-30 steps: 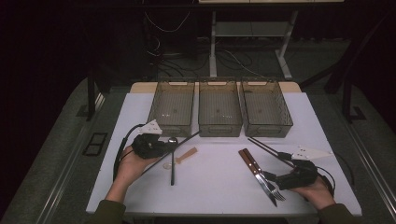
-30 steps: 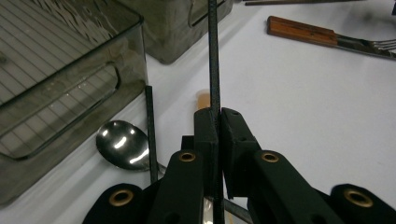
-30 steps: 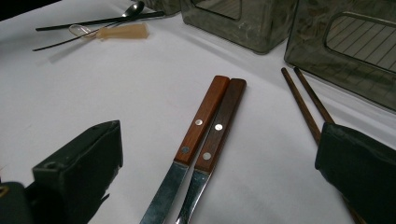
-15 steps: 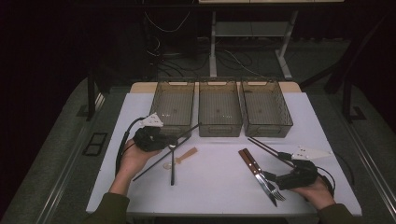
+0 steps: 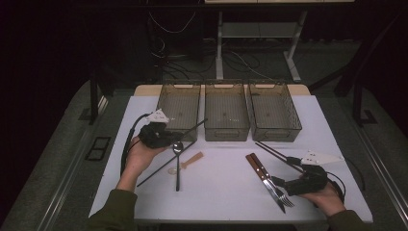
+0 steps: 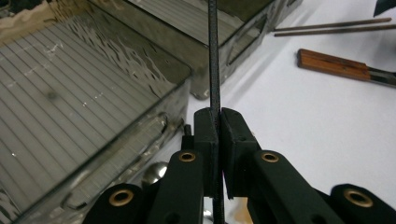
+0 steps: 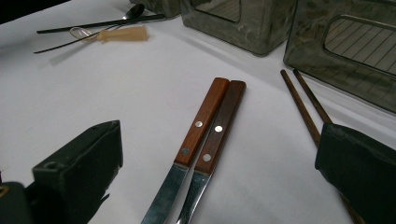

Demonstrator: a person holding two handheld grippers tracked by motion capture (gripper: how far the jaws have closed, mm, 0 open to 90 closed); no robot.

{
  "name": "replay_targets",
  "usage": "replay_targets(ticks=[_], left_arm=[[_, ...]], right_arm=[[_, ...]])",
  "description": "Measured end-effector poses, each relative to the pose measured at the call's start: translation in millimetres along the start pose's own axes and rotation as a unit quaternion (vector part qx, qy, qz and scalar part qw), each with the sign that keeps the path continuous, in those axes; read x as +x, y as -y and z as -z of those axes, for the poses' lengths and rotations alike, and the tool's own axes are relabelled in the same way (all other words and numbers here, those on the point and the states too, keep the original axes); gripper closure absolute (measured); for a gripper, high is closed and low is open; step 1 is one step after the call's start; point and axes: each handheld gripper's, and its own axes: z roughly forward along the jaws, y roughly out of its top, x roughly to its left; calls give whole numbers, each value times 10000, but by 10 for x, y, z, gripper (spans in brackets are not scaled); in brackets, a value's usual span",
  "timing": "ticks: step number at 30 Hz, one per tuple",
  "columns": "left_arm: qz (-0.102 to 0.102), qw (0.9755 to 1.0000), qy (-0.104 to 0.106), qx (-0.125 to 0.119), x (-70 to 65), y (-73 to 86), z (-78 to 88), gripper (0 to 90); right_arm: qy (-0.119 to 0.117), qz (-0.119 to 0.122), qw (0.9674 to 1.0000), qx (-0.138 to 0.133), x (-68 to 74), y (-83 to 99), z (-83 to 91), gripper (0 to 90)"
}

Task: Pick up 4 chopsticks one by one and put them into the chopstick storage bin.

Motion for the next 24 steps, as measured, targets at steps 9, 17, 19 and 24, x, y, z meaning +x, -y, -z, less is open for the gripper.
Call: replay_targets(ticks=[9,17,19,24], left_arm=[[28,10000,-61,-42,114,-131,-25,849],[78,9999,-138,-25,220,-247,-90,849],[88,9998,-171,-22,244,-286,-104,850],[83,9997,-229,-8,299,-395,-130,849]], right_arm=[[7,-12,10000,-14,0,0,6,10],[-7,-31,10000,-29,-1,0,10,10],[-12,-55,10000,-39,1,2,13,10],[-23,-72,10000,-61,-3,1,23,10]])
